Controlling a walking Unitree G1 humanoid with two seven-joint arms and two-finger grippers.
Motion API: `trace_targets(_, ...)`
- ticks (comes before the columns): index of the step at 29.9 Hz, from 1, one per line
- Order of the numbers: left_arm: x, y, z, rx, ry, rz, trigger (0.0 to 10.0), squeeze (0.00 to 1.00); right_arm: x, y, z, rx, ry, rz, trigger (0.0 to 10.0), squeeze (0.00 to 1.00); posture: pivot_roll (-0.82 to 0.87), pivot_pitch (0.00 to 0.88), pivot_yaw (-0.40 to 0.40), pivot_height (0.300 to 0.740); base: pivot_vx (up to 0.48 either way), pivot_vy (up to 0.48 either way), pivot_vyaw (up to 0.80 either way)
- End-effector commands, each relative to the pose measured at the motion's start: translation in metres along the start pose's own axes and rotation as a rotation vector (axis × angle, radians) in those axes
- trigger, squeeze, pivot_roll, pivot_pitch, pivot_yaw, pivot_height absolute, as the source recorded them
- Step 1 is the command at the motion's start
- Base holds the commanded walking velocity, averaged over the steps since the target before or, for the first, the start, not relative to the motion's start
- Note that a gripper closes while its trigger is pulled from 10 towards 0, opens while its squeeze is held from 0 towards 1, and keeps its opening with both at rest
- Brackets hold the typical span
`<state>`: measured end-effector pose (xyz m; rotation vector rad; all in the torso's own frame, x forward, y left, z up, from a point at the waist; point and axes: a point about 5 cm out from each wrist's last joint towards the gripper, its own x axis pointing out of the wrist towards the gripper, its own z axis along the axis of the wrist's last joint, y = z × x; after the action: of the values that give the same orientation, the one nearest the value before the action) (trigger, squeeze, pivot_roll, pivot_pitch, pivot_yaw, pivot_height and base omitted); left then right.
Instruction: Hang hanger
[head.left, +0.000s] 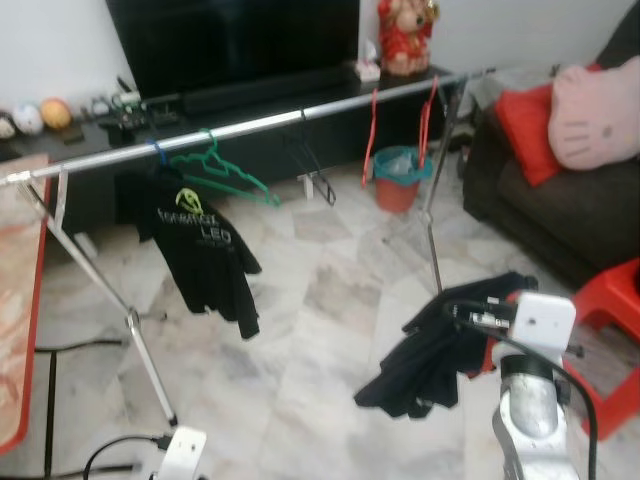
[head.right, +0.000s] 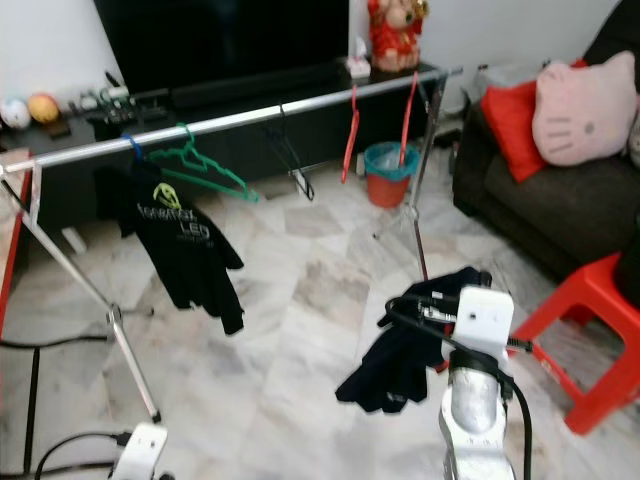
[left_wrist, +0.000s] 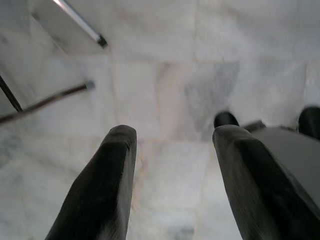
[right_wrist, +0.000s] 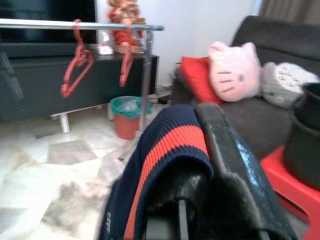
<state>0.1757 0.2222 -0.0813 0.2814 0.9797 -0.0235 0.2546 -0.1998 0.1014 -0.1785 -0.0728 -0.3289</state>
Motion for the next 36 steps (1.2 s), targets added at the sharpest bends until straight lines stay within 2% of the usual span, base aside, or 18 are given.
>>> trace_targets(1, 0.0, 0.0, 0.0, 0.013, 0.007, -0.004, 10.0, 0.0, 0.003, -0.004, 0.004, 0.005, -0.021, -0.009, 10.0, 0.0, -0.13, 0.0, 0.021, 0.74, 0.0, -0.259, 0.0)
trace_targets(18, 0.0, 0.0, 0.0, 0.012, 0.007, -0.004, 10.0, 0.0, 0.005, -0.007, 0.001, 0.0, -0.009, -0.014, 10.0, 0.0, -0.13, 0.0, 0.022, 0.74, 0.0, -0.272, 0.0)
trace_targets(24, 0.001, -0.001, 0.002, 0.009, 0.003, -0.006, 10.0, 0.0, 0.009, -0.017, -0.014, 0.024, 0.06, -0.008, 10.0, 0.0, -0.13, 0.0, 0.024, 0.74, 0.0, -0.229, 0.0)
trace_targets(26, 0.001, -0.001, 0.002, 0.006, 0.002, -0.004, 10.0, 0.0, 0.011, -0.021, -0.024, 0.013, 0.109, -0.014, 10.0, 0.0, -0.14, 0.0, 0.024, 0.74, 0.0, 0.0, 0.0)
trace_targets(27, 0.001, -0.001, 0.003, -0.003, 0.001, -0.002, 10.0, 0.0, 0.012, -0.026, -0.041, 0.018, 0.194, -0.005, 10.0, 0.0, -0.14, 0.0, 0.024, 0.74, 0.0, 0.0, 0.0)
trace_targets(28, 0.001, -0.002, 0.003, -0.005, 0.001, -0.002, 10.0, 0.0, 0.012, -0.027, -0.045, 0.022, 0.214, -0.001, 10.0, 0.0, -0.14, 0.0, 0.024, 0.74, 0.0, 0.0, 0.0)
trace_targets(29, 0.001, -0.002, 0.003, -0.002, 0.002, -0.003, 10.0, 0.0, 0.012, -0.031, -0.059, -0.011, 0.276, -0.01, 10.0, 0.0, -0.13, 0.0, 0.022, 0.74, 0.0, 0.0, 0.0)
trace_targets(30, 0.001, -0.002, 0.003, -0.002, 0.002, -0.003, 10.0, 0.0, 0.012, -0.031, -0.059, -0.011, 0.276, -0.01, 10.0, 0.0, -0.13, 0.0, 0.022, 0.74, 0.0, 0.0, 0.0)
trace_targets(32, 0.001, -0.002, 0.003, -0.005, 0.003, -0.003, 10.0, 0.0, 0.009, -0.038, -0.078, -0.016, 0.35, -0.015, 10.0, 0.0, -0.13, 0.0, 0.02, 0.74, 0.0, 0.0, 0.0)
trace_targets(34, 0.001, -0.003, 0.003, -0.01, 0.003, -0.001, 10.0, 0.0, 0.001, -0.042, -0.103, -0.041, 0.486, -0.007, 10.0, 0.0, -0.13, 0.0, 0.019, 0.74, 0.0, 0.0, 0.0)
trace_targets(35, 0.001, -0.003, 0.003, -0.012, 0.003, -0.001, 10.0, 0.0, -0.009, -0.045, -0.121, -0.06, 0.595, -0.001, 10.0, 0.0, -0.12, 0.0, 0.019, 0.74, 0.0, 0.0, 0.0)
trace_targets(36, 0.001, -0.003, 0.003, -0.013, 0.004, -0.001, 10.0, 0.0, -0.015, -0.045, -0.129, -0.048, 0.645, 0.003, 10.0, 0.0, -0.12, 0.0, 0.019, 0.74, 0.0, 0.0, 0.0)
